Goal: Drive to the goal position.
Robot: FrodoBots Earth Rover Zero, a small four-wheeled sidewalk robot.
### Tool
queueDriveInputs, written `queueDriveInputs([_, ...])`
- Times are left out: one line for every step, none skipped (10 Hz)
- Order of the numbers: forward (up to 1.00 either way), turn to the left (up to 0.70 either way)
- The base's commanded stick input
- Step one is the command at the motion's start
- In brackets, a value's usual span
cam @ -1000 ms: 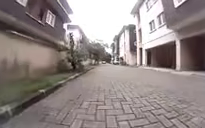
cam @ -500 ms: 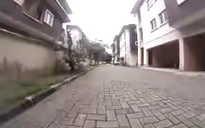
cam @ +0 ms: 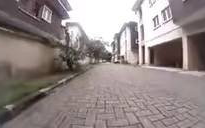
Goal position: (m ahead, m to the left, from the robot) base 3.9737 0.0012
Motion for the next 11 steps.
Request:
queueDriveInputs([0.7, 0.0])
queueDriveInputs([0.7, 0.0])
queueDriveInputs([0.7, 0.0])
queueDriveInputs([0.7, 0.0])
queueDriveInputs([0.7, 0.0])
queueDriveInputs([0.7, 0.0])
queueDriveInputs([0.7, 0.0])
queueDriveInputs([0.7, 0.0])
queueDriveInputs([0.7, 0.0])
queueDriveInputs([0.7, 0.0])
queueDriveInputs([0.7, 0.0])
